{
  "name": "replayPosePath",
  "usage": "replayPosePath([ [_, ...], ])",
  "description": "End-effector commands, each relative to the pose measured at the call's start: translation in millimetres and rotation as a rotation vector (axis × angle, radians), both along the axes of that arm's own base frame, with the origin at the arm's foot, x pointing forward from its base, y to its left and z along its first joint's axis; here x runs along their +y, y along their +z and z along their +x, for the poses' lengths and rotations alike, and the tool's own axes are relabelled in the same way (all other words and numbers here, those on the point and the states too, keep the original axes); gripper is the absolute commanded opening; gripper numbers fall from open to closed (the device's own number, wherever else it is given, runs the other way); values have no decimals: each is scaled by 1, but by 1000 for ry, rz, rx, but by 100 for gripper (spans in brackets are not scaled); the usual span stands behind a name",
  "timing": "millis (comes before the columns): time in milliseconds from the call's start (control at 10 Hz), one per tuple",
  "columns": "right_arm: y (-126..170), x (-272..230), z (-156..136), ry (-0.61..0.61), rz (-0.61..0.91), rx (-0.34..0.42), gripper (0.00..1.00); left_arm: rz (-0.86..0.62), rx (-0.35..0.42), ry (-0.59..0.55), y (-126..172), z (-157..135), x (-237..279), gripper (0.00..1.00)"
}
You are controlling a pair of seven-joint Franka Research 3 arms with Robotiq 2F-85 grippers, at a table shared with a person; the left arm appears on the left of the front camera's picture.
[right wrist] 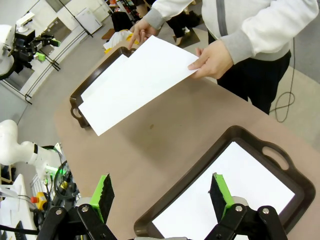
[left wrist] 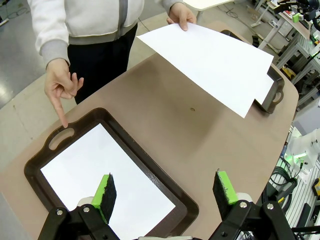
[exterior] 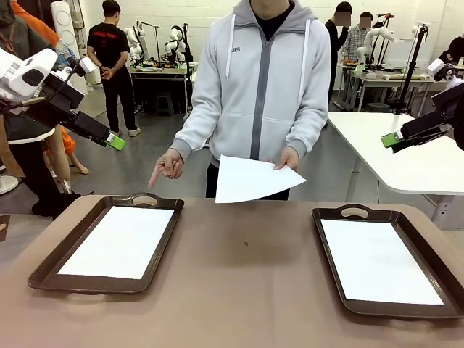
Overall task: Sort the A4 documents.
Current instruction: Receive the A4 Paper.
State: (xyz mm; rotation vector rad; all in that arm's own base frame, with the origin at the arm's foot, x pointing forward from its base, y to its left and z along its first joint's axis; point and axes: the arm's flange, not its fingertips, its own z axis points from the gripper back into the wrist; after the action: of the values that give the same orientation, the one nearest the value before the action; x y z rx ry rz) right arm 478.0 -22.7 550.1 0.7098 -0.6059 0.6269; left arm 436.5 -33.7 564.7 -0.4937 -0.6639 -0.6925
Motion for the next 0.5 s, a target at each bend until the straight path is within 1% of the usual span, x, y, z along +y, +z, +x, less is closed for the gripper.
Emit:
replayPosePath([
  [0, 0, 0, 0, 4, 0, -2, 100, -1, -1, -1, 0, 0, 0, 100],
  [400, 0, 0, 0, 4, 0, -2, 100, -1, -1, -1, 0, 0, 0, 100],
])
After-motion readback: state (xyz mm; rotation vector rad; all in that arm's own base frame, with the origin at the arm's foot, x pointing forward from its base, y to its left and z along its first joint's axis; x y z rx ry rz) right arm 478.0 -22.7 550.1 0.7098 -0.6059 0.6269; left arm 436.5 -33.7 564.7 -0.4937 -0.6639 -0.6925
